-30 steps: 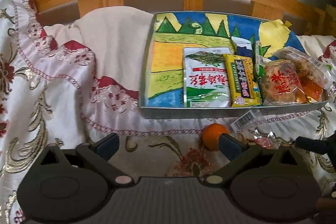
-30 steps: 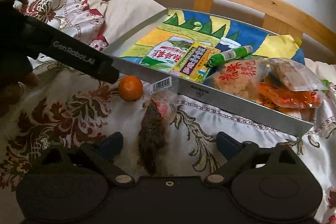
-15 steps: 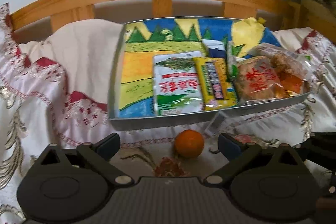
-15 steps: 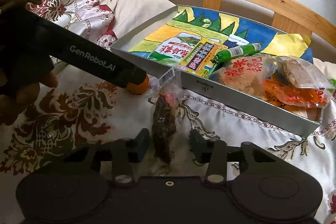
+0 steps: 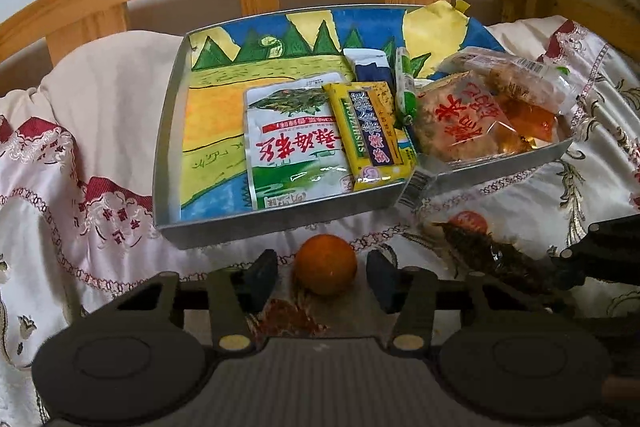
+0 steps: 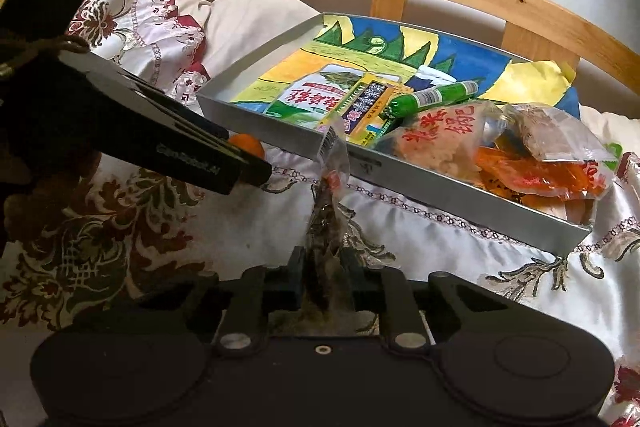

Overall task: Organize snacks
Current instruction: 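Close the left tool on the orange while the right tool closes on the brown packet, then lift the orange with the left tool while the right tool lifts the brown packet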

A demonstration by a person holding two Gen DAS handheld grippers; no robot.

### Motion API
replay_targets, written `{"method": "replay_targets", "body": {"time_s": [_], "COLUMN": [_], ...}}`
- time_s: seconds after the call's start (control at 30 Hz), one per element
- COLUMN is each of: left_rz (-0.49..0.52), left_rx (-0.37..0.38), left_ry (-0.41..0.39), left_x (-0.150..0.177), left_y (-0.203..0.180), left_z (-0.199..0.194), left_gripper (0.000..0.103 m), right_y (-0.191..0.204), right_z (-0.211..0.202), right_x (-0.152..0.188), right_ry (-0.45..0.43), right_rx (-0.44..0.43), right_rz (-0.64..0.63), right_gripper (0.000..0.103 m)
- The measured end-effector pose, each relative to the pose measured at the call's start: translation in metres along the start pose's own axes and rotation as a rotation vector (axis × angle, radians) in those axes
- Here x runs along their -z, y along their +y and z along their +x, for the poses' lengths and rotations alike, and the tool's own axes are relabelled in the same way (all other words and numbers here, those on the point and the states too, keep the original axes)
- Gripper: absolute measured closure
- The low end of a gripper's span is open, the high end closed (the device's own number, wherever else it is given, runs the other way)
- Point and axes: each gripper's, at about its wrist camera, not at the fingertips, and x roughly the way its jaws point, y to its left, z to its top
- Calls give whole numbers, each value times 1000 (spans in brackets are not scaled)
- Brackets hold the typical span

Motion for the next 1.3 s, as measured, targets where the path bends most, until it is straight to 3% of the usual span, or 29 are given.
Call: {"method": "replay_targets", "body": {"time_s": [0.13, 0.57, 0.93, 1.1, 1.3], "left_rz": [9, -12, -75, -105, -206], "left_rx": [1, -10, -23, -51, -80], "left_ry": [7, -1, -92, -127, -79], "left_x": [0, -2, -20, -43, -64], "left_y": [-1, -2, 15, 28, 49], "left_z": [1, -16, -48, -42, -7], "left_gripper": [66, 68, 68, 68, 68], "right_y": [0, 8, 10, 6, -15], "right_z": [-1, -11, -30, -26, 2], "right_x": [0, -1, -14, -35, -73], "right_ry": [-5, -58, -163, -200, -241], "right_rx": [-10, 6, 31, 9, -45], "right_rz": [9, -50, -69, -36, 57], "right_gripper": [89, 94, 95, 95, 95]}}
